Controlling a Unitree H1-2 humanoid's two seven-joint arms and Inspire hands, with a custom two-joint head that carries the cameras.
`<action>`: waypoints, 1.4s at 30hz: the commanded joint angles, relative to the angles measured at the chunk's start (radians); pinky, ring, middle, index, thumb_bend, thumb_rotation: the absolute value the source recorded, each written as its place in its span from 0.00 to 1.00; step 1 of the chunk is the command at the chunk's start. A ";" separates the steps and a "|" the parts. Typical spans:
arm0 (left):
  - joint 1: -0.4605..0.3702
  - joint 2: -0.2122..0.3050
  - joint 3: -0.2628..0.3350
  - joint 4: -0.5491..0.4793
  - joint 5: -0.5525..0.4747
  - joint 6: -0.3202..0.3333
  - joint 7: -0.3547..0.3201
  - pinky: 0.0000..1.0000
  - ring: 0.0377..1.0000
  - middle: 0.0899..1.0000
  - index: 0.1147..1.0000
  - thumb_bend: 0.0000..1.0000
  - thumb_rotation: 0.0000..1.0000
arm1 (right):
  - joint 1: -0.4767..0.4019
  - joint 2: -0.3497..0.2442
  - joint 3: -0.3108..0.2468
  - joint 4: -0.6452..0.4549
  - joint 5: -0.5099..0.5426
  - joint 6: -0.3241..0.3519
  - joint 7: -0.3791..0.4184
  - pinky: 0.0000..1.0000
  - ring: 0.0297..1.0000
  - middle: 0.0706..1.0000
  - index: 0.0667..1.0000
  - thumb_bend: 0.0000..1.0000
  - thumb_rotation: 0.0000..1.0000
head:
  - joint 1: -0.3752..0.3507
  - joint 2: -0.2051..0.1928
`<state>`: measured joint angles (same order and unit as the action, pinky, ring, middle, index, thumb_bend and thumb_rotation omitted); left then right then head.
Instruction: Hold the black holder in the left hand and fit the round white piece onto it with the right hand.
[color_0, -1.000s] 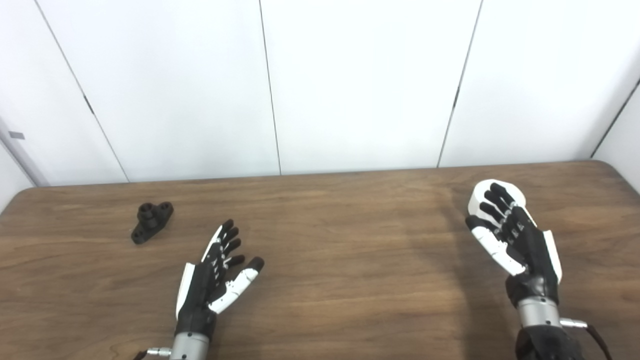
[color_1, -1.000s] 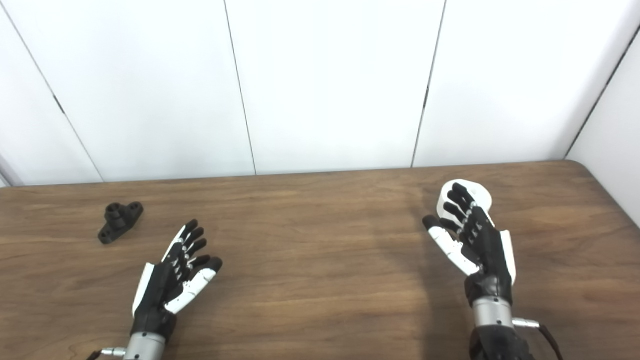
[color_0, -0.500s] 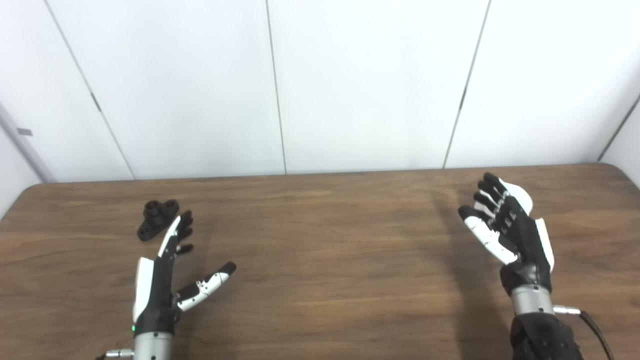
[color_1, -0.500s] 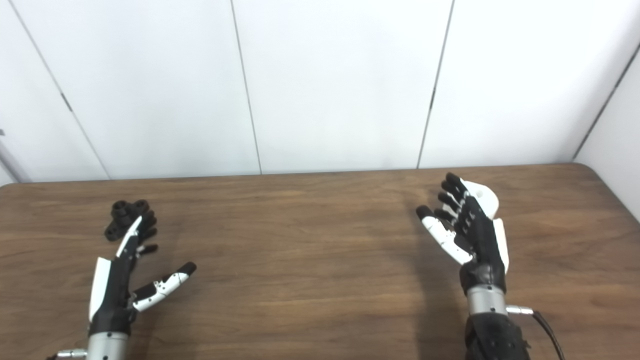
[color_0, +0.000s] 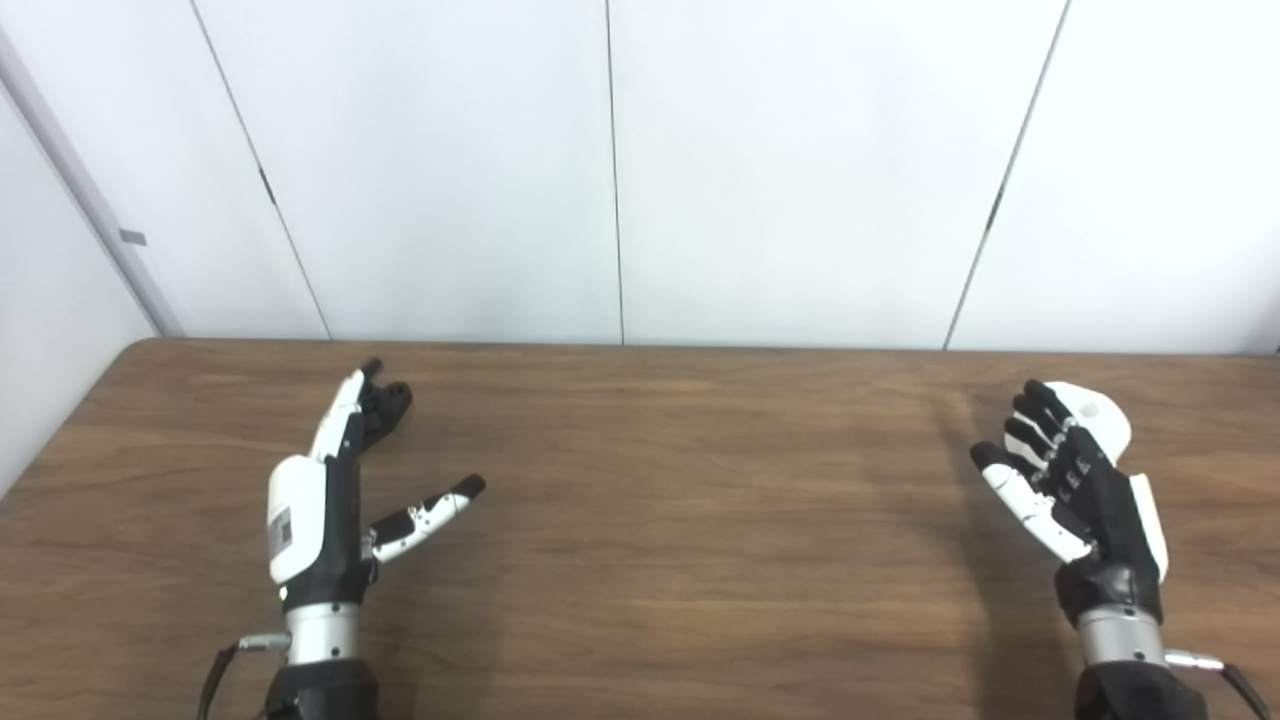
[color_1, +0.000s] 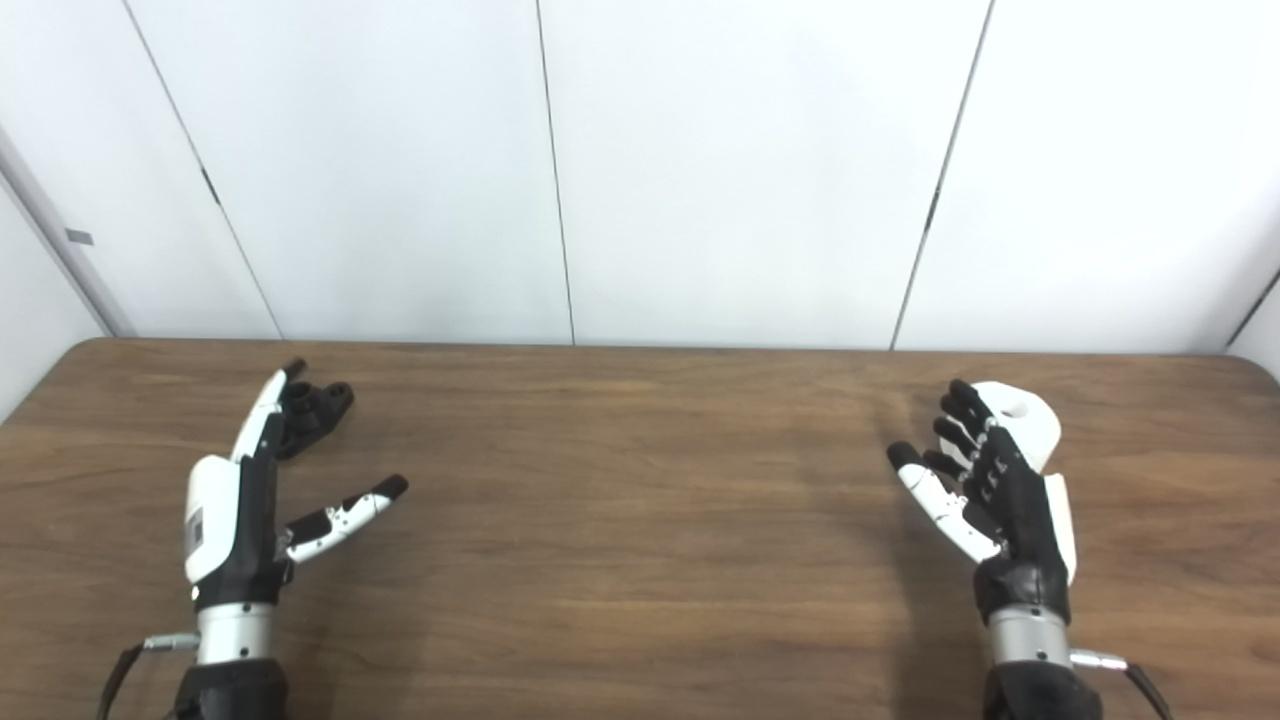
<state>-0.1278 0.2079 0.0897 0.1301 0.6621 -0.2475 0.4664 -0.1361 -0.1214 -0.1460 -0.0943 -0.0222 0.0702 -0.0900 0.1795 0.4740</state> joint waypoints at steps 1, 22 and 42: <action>-0.023 0.046 0.006 0.038 0.052 -0.023 0.080 0.87 0.98 0.99 0.99 0.91 0.29 | -0.037 -0.001 -0.003 -0.022 0.008 -0.034 0.000 0.73 0.83 0.85 0.85 0.49 0.33 | 0.000 0.001; -0.161 0.175 -0.011 0.220 0.038 0.082 0.159 1.00 1.00 1.00 1.00 0.97 0.30 | -0.023 0.001 -0.003 -0.008 0.019 -0.060 0.001 0.74 0.83 0.85 0.84 0.48 0.27 | 0.034 -0.005; -0.209 0.290 -0.043 0.170 -0.110 0.372 -0.296 1.00 1.00 1.00 0.95 1.00 0.51 | -0.012 0.008 -0.003 -0.059 0.039 -0.047 0.006 0.70 0.81 0.83 0.82 0.49 0.28 | 0.054 0.001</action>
<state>-0.2936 0.4542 0.0411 0.3282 0.5569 0.1214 0.1744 -0.1223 -0.1133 -0.1437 -0.1094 0.0142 0.0458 -0.0810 0.2316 0.4740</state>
